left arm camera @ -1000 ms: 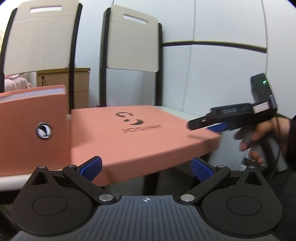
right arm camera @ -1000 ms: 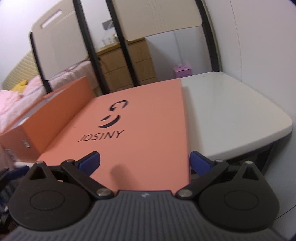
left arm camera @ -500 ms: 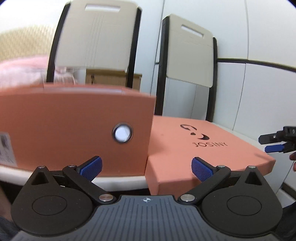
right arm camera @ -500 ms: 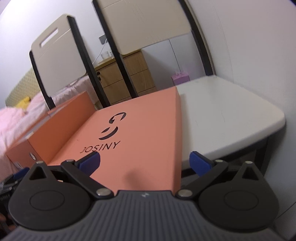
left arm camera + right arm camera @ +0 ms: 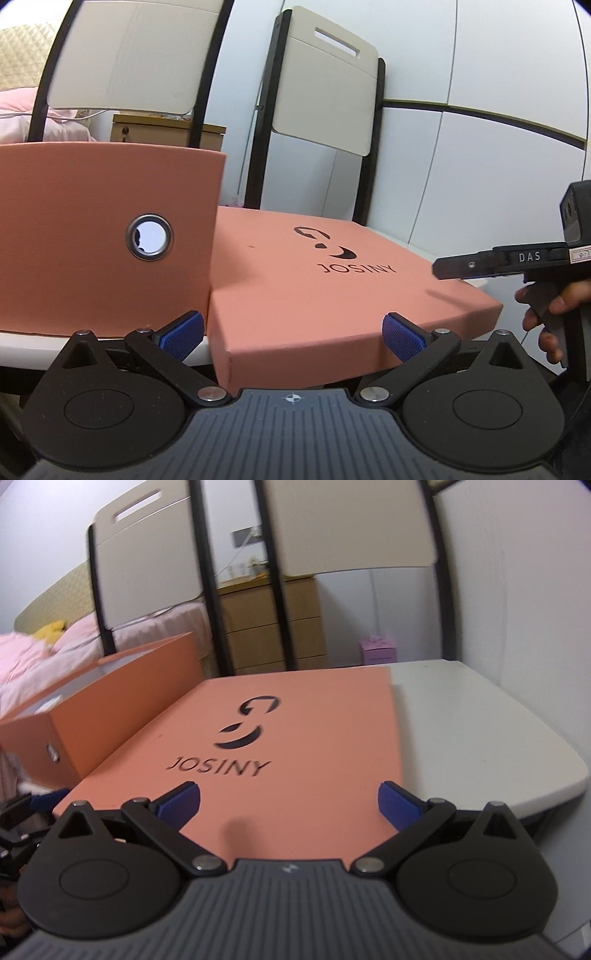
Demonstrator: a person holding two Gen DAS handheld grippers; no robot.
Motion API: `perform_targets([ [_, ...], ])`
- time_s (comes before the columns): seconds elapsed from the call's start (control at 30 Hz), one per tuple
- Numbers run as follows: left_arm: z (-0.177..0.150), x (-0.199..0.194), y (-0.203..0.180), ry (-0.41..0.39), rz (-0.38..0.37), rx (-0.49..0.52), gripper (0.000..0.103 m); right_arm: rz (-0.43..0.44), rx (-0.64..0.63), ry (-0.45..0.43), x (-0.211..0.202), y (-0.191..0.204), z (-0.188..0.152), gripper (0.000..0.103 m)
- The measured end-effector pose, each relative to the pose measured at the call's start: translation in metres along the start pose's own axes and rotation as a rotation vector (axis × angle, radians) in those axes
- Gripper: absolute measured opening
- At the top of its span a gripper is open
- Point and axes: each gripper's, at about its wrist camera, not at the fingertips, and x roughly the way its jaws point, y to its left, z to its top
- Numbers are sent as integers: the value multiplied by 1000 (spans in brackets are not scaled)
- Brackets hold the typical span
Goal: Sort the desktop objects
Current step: 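Reach both tools to opposite edges of the orange JOSINY lid, then close both tools on the lid edges and lift the lid up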
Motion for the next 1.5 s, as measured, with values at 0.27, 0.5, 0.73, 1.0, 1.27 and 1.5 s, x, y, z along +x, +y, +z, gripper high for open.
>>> perform_targets([
  [0.27,-4,-1,-3,-4,-1,15,103,18,-64,-2,0,13,-1,103],
  [0.5,-5,-1,-4,1,13,30,103,-33,6,-42,-13,-5,-3,103],
  [0.73,-7,5,-7,26,-12,34,103,-54,149,-6,-8,-30,-6,103],
  [1.0,-9,0,-26,30,-2,113,103,20,181,54,-8,-35,-14,103],
  [1.27,-7,-17,-24,92,-7,30,103,148,296,25,-41,-63,-31,103],
  [1.5,6,13,58,266,-171,-451,103,211,600,115,-24,-109,-44,103],
])
